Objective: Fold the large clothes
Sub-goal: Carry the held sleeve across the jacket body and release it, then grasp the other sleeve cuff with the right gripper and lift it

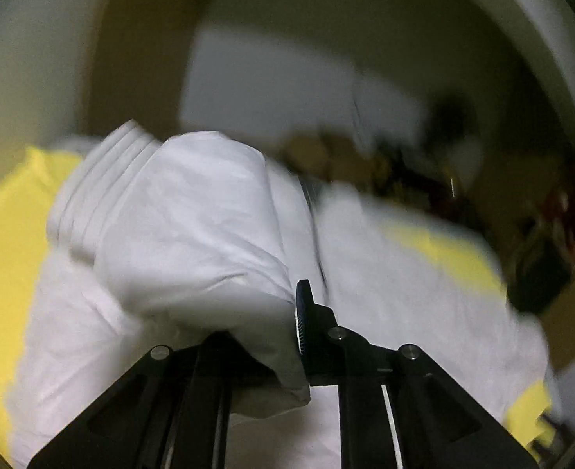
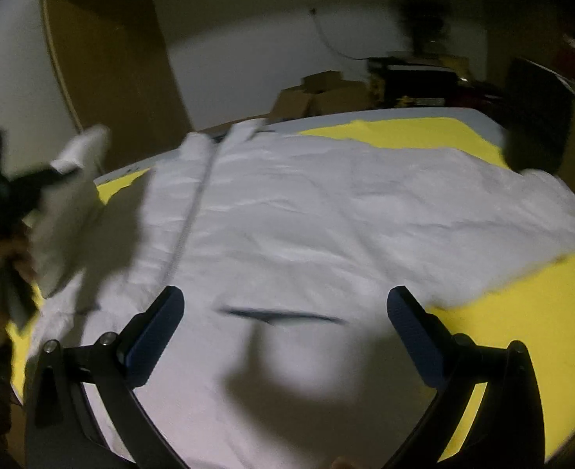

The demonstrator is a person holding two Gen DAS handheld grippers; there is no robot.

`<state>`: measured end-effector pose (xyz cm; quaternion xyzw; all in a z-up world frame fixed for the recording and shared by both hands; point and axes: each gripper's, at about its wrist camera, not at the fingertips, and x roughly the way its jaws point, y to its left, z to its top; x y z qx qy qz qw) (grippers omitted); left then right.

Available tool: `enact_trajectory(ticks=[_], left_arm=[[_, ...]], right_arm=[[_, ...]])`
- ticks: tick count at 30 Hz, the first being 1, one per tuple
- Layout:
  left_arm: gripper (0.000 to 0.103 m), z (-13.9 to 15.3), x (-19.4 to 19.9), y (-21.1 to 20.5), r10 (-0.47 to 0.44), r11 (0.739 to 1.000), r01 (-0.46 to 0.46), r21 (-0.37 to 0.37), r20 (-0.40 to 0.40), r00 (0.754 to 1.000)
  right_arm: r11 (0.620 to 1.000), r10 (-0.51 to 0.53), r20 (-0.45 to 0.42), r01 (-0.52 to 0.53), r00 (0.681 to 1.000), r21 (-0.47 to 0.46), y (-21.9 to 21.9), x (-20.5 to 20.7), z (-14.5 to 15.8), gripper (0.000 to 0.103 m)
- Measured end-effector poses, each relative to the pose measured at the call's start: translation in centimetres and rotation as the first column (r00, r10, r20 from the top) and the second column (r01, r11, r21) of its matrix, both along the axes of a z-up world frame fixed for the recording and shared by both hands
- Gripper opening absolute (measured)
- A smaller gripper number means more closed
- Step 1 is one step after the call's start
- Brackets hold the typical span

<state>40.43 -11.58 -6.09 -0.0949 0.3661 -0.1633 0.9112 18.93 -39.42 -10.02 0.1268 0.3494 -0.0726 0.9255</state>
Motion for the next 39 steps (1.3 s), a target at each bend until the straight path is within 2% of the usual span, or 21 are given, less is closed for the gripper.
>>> enact_trajectory(ticks=[3,5,8,11,17,20,21,22,23,26,28,30,32,34,36,39], left_arm=[[0.013,-4.5,-0.4,-3.1,-0.035,0.996,0.043,0.074,-0.096,0.995],[0.013,-6.5,-0.8,-3.8,-0.018,0.991,0.032,0.128,-0.111,0.994],[0.014,-6.8,-0.9,-3.8,-0.007,0.992,0.022,0.126,-0.115,0.993],[0.014,-7.0,-0.7,-4.8,-0.009,0.987,0.028,0.16,-0.117,0.993],[0.015,-7.3,0.8,-3.9,-0.018,0.984,0.04,0.173,-0.126,0.992],[0.033,-6.3,-0.1,-3.5,-0.089,0.984,0.106,0.139,-0.123,0.988],[0.05,-5.8,-0.8,-3.2,-0.105,0.985,0.118,0.126,-0.109,0.989],[0.084,-5.1,-1.8,-3.0,-0.128,0.983,0.139,0.117,-0.098,0.987],[0.102,-4.6,-2.6,-2.8,-0.158,0.98,0.168,0.104,-0.099,0.983],[0.103,-3.1,-6.5,-1.1,-0.276,0.96,0.28,0.024,-0.099,0.956],[0.103,-1.9,-9.5,1.4,-0.296,0.955,0.295,-0.026,-0.058,0.953],[0.103,-0.4,-12.7,5.9,-0.251,0.965,0.25,-0.084,0.0,0.968],[0.103,0.8,-14.7,10.3,-0.14,0.982,0.143,-0.122,0.039,0.989],[0.103,1.8,-16.4,15.1,-0.007,0.988,0.019,-0.151,0.08,0.997],[0.103,2.6,-18.6,19.8,0.129,0.976,-0.107,-0.188,0.11,0.986],[0.103,2.9,-21.0,25.0,0.262,0.944,-0.233,-0.233,0.101,0.96]], right_arm=[[0.999,-0.028,0.012,0.028,1.0,-0.03,-2.4,-2.5,-0.3,0.103],[0.999,-0.026,0.014,0.027,1.0,-0.045,-3.7,-3.9,-0.4,0.103],[0.998,-0.014,0.024,0.015,1.0,-0.057,-4.9,-4.9,-0.8,0.103],[0.999,0.022,0.042,-0.021,0.999,-0.04,-5.0,-5.5,-1.0,0.103],[0.995,0.095,0.075,-0.092,0.993,-0.037,-2.2,-5.3,-0.2,0.103],[0.989,0.123,0.09,-0.115,0.988,-0.091,-0.4,-5.7,1.0,0.103],[0.985,0.132,0.097,-0.12,0.986,-0.121,0.3,-5.9,1.6,0.103],[0.982,0.137,0.103,-0.122,0.985,-0.142,0.8,-6.0,2.0,0.103],[0.979,0.14,0.11,-0.121,0.984,-0.164,1.4,-6.0,2.4,0.103],[0.959,0.133,0.091,-0.105,0.987,-0.264,3.6,-5.2,3.4,0.103],[0.945,0.156,0.094,-0.121,0.983,-0.304,5.5,-4.2,4.3,0.103],[0.932,0.213,0.096,-0.173,0.972,-0.317,7.7,-2.5,5.2,0.103],[0.912,0.275,0.091,-0.229,0.957,-0.34,10.2,-0.5,5.7,0.103],[0.868,0.354,0.025,-0.319,0.935,-0.381,14.0,3.0,5.4,0.103],[0.815,0.404,-0.054,-0.386,0.913,-0.431,18.0,6.8,4.3,0.103],[0.736,0.468,-0.154,-0.48,0.871,-0.478,23.7,12.7,1.9,0.103]])
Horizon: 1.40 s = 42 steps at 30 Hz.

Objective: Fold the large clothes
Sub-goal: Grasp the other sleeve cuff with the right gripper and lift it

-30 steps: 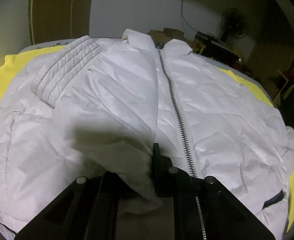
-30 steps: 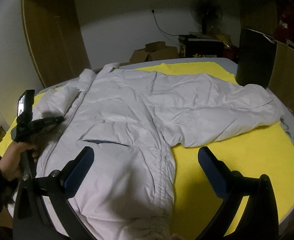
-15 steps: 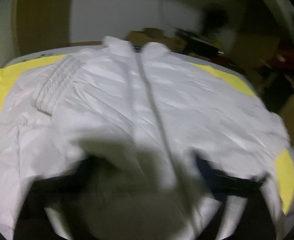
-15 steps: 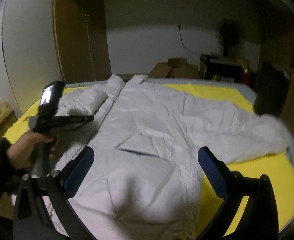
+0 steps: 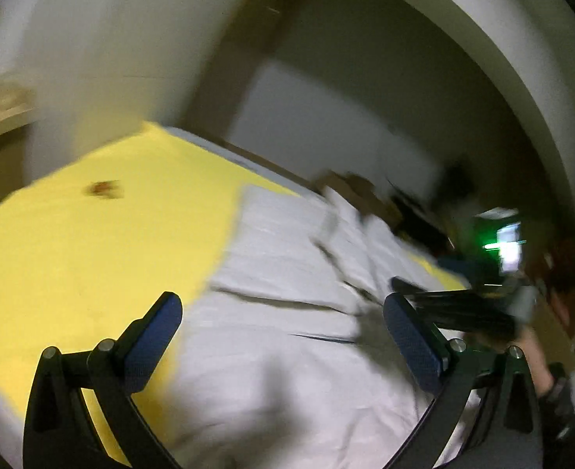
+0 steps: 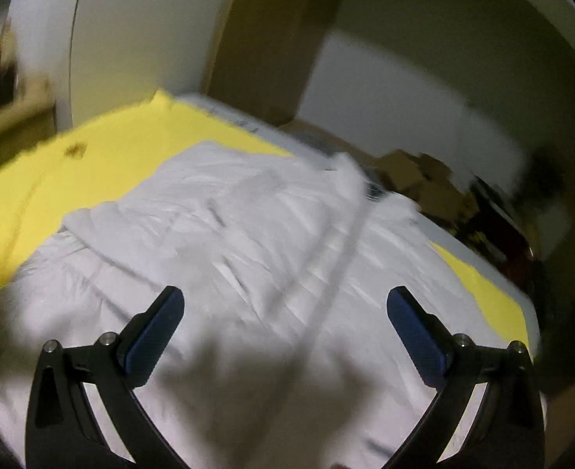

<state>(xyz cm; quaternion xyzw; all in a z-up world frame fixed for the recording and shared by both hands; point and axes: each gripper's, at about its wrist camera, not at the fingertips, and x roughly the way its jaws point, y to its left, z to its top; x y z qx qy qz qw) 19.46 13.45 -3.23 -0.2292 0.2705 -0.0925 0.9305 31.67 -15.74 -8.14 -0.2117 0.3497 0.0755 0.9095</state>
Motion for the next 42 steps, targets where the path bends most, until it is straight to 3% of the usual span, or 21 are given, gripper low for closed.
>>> enact_trajectory(ticks=[4,9,10,11,12,13,17,19,20,22,26,30,33,37,40,42], left_arm=[[0.103,-0.6,-3.2,5.3,0.113,0.992,-0.115,-0.056,-0.03,0.993],[0.103,-1.4,-4.4,7.2,0.158,0.984,-0.162,-0.079,-0.046,0.986],[0.103,-1.5,-4.3,7.3,0.158,0.983,-0.162,-0.082,-0.05,0.986],[0.103,-1.7,-4.1,7.2,0.154,0.984,-0.159,-0.085,-0.054,0.987],[0.103,-2.0,-3.9,7.2,0.15,0.984,-0.155,-0.088,-0.06,0.987],[0.103,-2.2,-3.6,7.2,0.144,0.984,-0.15,-0.095,-0.067,0.987],[0.103,-3.2,-3.3,6.8,0.114,0.985,-0.124,-0.117,-0.085,0.99],[0.103,-3.7,-2.8,6.3,0.099,0.987,-0.11,-0.121,-0.094,0.991],[0.103,-3.9,-2.6,6.0,0.095,0.987,-0.107,-0.123,-0.101,0.99],[0.103,-4.2,-2.3,5.7,0.085,0.986,-0.1,-0.136,-0.112,0.99],[0.103,-4.6,-1.6,4.6,0.059,0.985,-0.077,-0.154,-0.122,0.991],[0.103,-4.2,-0.9,2.8,0.024,0.987,-0.043,-0.157,-0.119,0.993],[0.103,-3.6,-0.9,1.5,-0.012,0.989,-0.003,-0.148,-0.102,0.995],[0.103,-2.9,-1.2,0.4,-0.016,0.993,0.006,-0.121,-0.082,0.996],[0.103,-2.7,-1.2,-0.1,-0.017,0.992,0.005,-0.127,-0.09,0.996],[0.103,-2.4,-1.4,-0.6,-0.019,0.993,0.009,-0.12,-0.086,0.996]], right_arm=[[0.993,0.017,-0.098,-0.028,0.995,-0.114,4.9,6.3,-3.6,0.103],[0.98,-0.041,-0.183,0.004,0.982,-0.2,6.9,11.9,-6.3,0.101],[0.977,-0.04,-0.178,0.001,0.983,-0.215,7.1,12.3,-6.5,0.09],[0.975,-0.036,-0.176,-0.004,0.984,-0.221,7.2,12.5,-6.7,0.061],[0.975,-0.044,-0.184,0.002,0.982,-0.223,7.1,12.7,-7.0,0.045],[0.975,-0.056,-0.186,0.013,0.981,-0.221,6.9,12.8,-7.2,0.036],[0.996,-0.056,-0.178,0.044,0.982,-0.074,5.0,11.6,-5.9,0.016],[0.992,-0.067,-0.163,0.083,0.984,0.093,2.9,10.2,-3.9,0.014],[0.975,-0.074,-0.157,0.105,0.985,0.198,1.1,9.2,-2.5,0.013],[0.939,-0.089,-0.139,0.13,0.986,0.319,-1.7,7.9,-0.9,0.013],[0.834,-0.178,-0.111,0.21,0.978,0.51,-9.2,5.2,0.9,0.013],[0.694,-0.274,-0.201,0.339,0.94,0.636,-17.2,5.8,-2.5,0.013],[0.579,-0.254,-0.253,0.356,0.933,0.734,-20.8,6.2,-5.1,0.012],[0.544,-0.216,-0.209,0.295,0.954,0.786,-21.1,5.7,-4.6,0.011],[0.543,-0.173,-0.071,0.156,0.982,0.825,-19.7,5.4,-1.9,0.01],[0.541,-0.173,0.008,0.088,0.985,0.836,-19.5,5.0,-1.0,0.01]])
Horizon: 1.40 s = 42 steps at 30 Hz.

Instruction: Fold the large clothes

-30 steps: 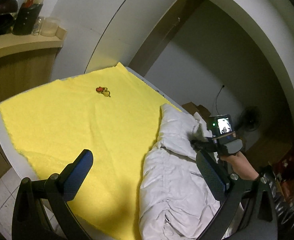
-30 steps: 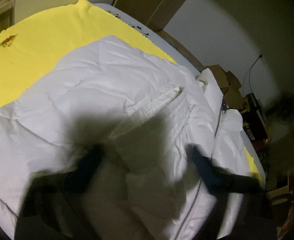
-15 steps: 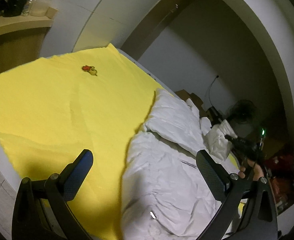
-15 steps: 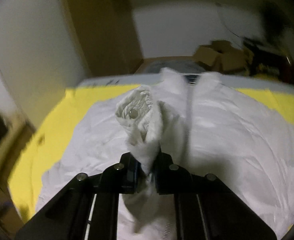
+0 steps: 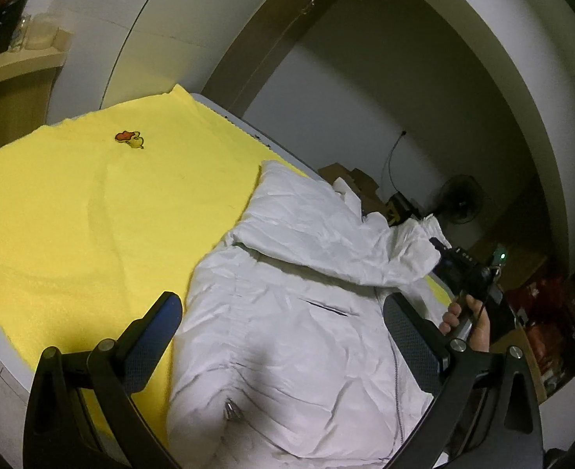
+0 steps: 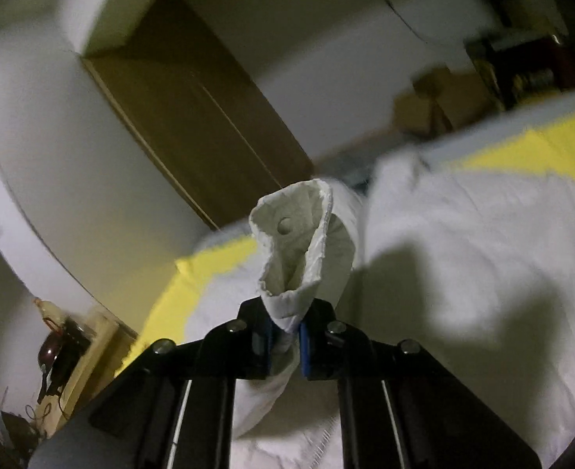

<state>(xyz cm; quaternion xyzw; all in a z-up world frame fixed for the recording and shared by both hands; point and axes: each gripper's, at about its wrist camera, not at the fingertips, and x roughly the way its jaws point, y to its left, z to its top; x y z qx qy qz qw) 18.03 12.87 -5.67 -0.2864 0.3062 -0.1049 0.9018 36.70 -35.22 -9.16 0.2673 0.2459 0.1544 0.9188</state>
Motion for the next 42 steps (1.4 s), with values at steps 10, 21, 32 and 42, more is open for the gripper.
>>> enact_trajectory(ticks=[10,21,32,42], left_arm=[[0.103,-0.8,0.0,-1.0,-0.018,1.0,0.018,0.001,-0.038,0.999],[0.103,0.2,0.4,-5.0,-0.116,0.991,0.118,0.059,-0.045,0.992],[0.103,2.6,2.1,-11.4,-0.283,0.947,0.291,0.139,-0.074,0.956],[0.103,2.1,13.2,-36.2,-0.613,0.76,0.642,0.104,-0.217,0.76]], right_arm=[[0.985,-0.145,-0.449,0.172,0.882,0.019,-4.5,2.3,-10.0,0.048],[1.0,0.005,-0.217,-0.002,0.976,0.013,0.9,4.6,-5.3,0.066],[0.989,-0.062,-0.324,0.103,0.944,0.109,-6.4,-2.7,-6.4,0.081],[0.842,-0.538,-0.161,0.539,0.828,-0.04,-25.7,-20.9,-4.1,0.085]])
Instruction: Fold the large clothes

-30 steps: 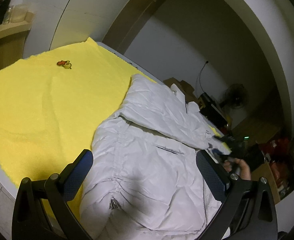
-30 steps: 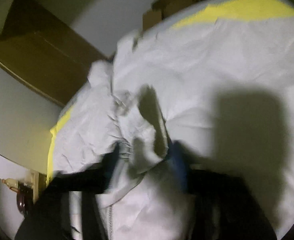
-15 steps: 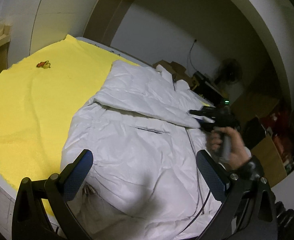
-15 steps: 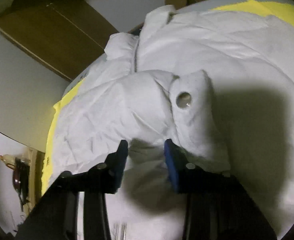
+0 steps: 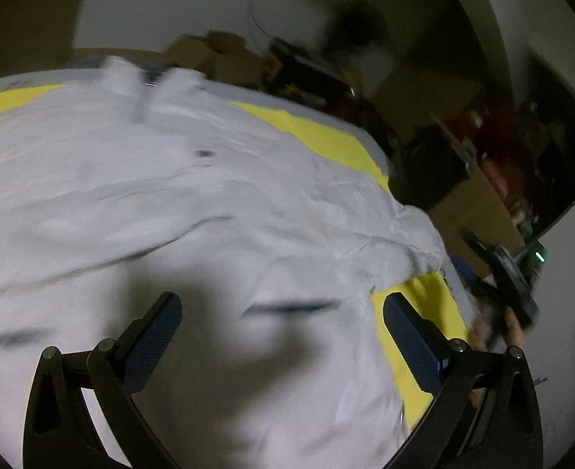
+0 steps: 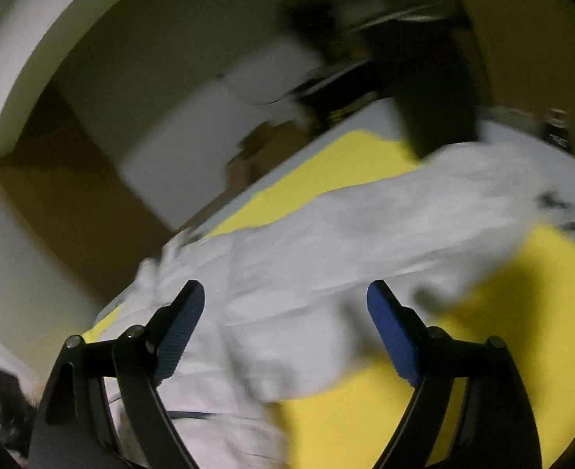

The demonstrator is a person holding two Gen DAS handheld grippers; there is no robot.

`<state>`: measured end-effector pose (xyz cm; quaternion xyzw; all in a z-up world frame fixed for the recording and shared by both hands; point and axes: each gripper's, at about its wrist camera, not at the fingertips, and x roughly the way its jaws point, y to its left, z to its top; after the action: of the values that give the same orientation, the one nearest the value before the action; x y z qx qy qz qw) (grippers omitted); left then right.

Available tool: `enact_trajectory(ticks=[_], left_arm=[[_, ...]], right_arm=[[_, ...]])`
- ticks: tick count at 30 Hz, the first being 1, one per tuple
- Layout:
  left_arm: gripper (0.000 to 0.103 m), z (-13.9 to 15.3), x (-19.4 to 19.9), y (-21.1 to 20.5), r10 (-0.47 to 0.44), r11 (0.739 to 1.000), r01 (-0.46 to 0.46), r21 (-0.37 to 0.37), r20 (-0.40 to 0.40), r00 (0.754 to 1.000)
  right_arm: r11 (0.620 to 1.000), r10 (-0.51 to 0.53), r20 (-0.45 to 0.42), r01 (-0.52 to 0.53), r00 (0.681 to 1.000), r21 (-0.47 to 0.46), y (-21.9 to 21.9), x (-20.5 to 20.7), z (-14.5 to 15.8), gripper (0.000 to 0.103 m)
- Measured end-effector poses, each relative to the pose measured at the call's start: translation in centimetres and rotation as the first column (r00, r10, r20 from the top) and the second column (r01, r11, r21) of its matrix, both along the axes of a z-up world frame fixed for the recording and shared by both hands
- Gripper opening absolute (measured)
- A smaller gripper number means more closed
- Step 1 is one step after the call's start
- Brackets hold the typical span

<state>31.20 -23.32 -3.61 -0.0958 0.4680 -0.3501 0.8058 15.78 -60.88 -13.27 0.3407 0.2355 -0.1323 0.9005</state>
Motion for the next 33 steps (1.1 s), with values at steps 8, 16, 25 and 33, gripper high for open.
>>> enact_trajectory(ticks=[8,16,25,33], left_arm=[[0.103,-5.1,8.8,-14.6,-0.032,0.999,0.031,-0.006,-0.097,0.995],[0.103,-10.5,11.5,-16.8,-0.049,0.994,0.028,-0.105,-0.202,0.978],[0.103,-10.4,11.6,-18.1,-0.009,0.997,-0.003,-0.083,-0.143,0.99],[0.103,-10.5,10.9,-17.0,-0.082,0.992,0.07,-0.102,-0.11,0.991]], right_arm=[[0.994,-0.083,-0.016,0.084,0.996,0.072,-7.1,-7.2,-1.5,0.085],[0.974,-0.157,-0.057,0.164,0.986,0.159,-13.5,-9.4,-3.0,0.085],[0.892,-0.057,-0.058,0.077,0.997,0.445,-15.1,-3.0,-6.9,0.069],[0.886,-0.08,-0.131,0.13,0.988,0.445,-13.6,-1.2,-7.1,0.069]])
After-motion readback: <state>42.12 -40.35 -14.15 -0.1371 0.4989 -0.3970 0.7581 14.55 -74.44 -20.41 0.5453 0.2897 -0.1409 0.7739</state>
